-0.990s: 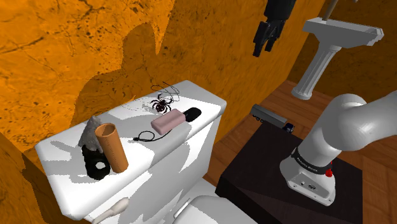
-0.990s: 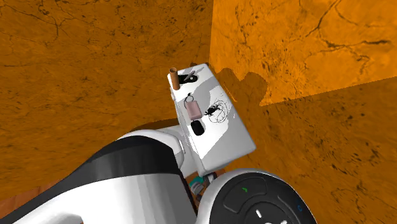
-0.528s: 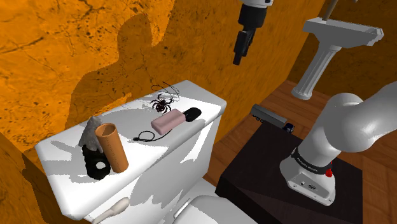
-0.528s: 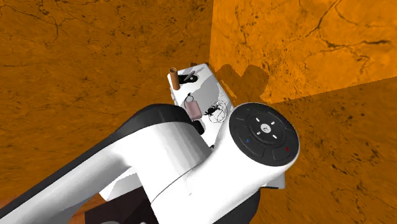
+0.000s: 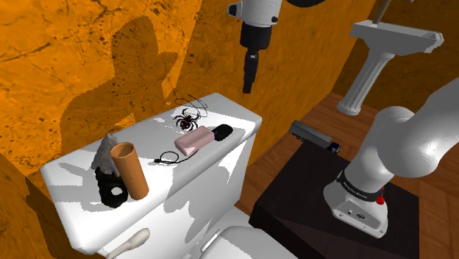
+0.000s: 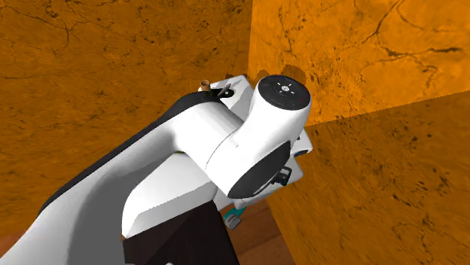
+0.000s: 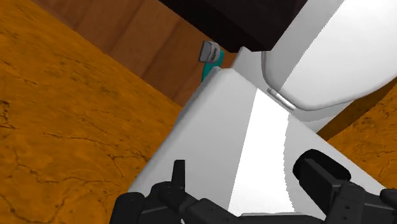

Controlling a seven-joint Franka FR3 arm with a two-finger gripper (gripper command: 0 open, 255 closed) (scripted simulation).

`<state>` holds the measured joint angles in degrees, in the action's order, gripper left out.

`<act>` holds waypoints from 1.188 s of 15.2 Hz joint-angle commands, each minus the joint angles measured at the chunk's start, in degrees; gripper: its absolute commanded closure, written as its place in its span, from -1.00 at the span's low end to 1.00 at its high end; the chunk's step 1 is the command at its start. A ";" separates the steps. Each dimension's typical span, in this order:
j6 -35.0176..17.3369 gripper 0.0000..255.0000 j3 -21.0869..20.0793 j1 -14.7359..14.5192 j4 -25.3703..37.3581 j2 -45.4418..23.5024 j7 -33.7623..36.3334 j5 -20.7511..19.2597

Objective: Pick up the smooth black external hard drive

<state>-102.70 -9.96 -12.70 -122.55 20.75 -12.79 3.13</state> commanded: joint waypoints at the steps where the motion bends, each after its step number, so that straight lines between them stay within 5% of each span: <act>1: -1.03 -1.00 -1.18 -1.59 0.94 -2.09 -2.56 0.08; 11: -6.29 -1.00 -7.68 -8.82 5.35 -12.61 -14.09 -0.85; 18: -11.06 -1.00 -8.13 -9.13 1.83 -13.93 -14.28 -1.14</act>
<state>-112.95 -17.97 -21.75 -120.17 7.05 -27.26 2.04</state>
